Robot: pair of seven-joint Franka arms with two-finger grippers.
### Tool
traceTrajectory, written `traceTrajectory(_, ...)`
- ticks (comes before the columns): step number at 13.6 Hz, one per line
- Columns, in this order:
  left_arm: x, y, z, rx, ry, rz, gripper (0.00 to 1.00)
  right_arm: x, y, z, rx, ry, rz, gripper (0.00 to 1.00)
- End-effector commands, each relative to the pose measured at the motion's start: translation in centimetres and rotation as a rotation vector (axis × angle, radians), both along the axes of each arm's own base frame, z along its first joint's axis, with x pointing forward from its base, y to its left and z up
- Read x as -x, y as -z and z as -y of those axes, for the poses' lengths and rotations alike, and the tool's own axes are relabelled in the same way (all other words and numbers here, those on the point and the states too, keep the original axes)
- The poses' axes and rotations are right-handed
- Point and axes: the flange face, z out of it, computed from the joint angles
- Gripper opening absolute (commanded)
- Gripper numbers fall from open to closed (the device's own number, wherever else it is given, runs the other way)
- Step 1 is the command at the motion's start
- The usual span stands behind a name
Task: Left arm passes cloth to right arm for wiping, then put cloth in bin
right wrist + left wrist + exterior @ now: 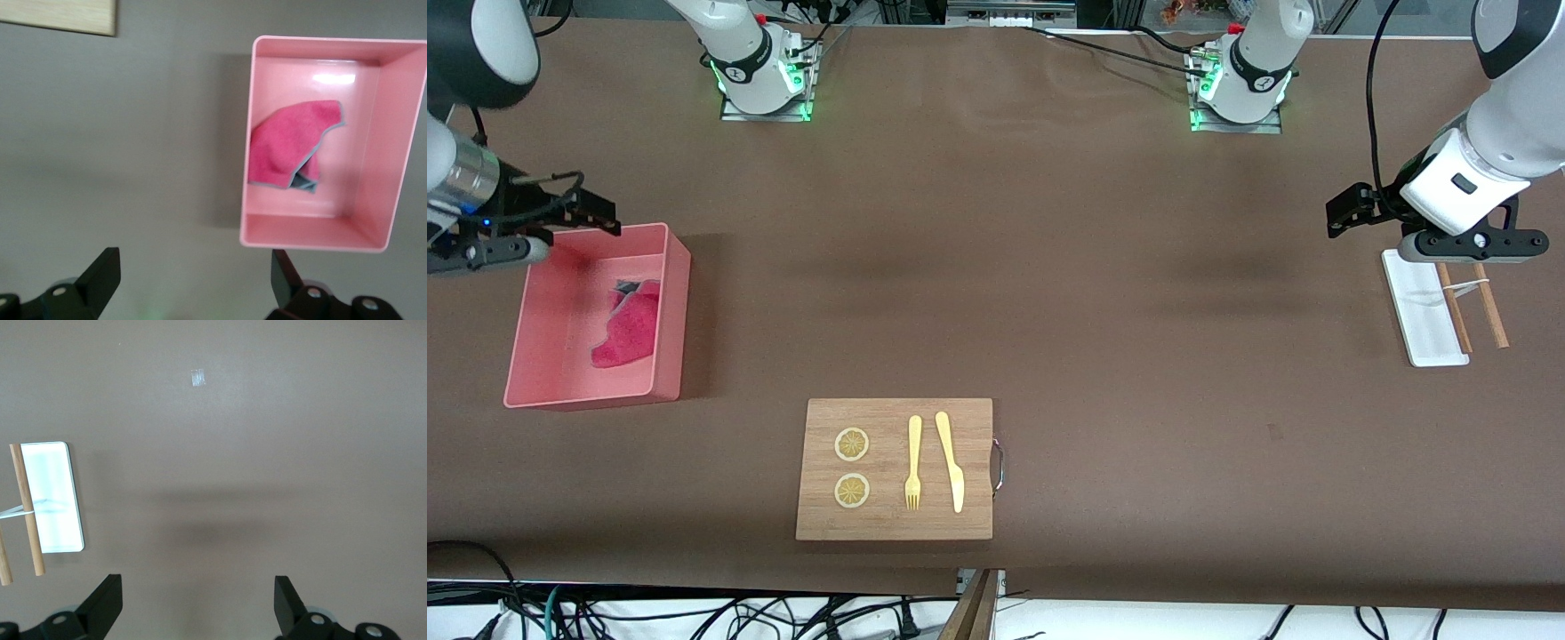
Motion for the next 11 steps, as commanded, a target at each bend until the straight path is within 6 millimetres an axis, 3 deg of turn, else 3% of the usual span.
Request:
traceTrajectory(1, 0.2, -1.2, 0.2, 0.028, 0.019, 0.001, 1.0, 1.7, -4.4, -3.3, 0.006, 0.056, -0.012, 1.0)
traceTrajectory(4, 0.2, -1.2, 0.2, 0.028, 0.019, 0.001, 1.0, 1.9, -6.3, -5.8, 0.012, 0.028, 0.008, 1.0)
traceTrajectory(11, 0.3, -1.2, 0.2, 0.028, 0.022, -0.005, 1.0, 2.0, -6.8, -5.9, 0.004, 0.019, 0.017, 1.0)
